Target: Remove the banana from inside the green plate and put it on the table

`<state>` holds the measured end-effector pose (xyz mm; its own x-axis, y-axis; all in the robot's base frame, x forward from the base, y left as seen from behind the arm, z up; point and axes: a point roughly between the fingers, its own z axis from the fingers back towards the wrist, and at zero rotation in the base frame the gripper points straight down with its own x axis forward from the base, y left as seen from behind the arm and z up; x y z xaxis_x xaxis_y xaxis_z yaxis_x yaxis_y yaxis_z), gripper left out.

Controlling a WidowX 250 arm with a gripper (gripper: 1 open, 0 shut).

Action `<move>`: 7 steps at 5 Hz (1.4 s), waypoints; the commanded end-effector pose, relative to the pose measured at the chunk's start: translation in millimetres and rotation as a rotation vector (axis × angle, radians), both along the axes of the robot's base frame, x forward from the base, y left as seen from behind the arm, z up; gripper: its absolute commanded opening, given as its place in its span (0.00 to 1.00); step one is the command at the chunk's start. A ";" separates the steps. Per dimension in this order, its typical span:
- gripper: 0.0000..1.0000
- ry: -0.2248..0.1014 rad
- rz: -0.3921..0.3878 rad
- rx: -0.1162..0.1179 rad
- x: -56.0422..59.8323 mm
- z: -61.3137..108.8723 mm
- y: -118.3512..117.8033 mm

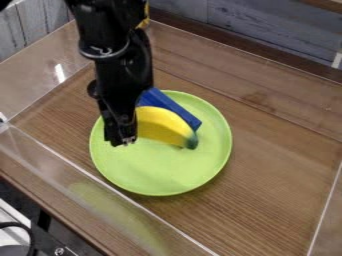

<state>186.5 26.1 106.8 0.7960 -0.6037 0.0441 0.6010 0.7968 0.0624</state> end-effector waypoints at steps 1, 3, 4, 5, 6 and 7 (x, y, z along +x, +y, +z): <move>0.00 -0.039 -0.028 -0.003 6.1 13.4 -12.8; 0.00 -0.031 -0.098 -0.029 3.4 11.9 -57.7; 0.00 -0.025 -0.128 -0.029 5.9 2.9 -89.9; 0.00 -0.016 -0.175 -0.033 8.6 -7.8 -119.0; 0.00 0.000 -0.209 -0.035 8.5 -22.5 -136.1; 0.00 0.005 -0.223 -0.032 10.7 -36.6 -139.6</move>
<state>193.0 -109.1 63.9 0.6538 -0.7559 0.0323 0.7556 0.6546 0.0242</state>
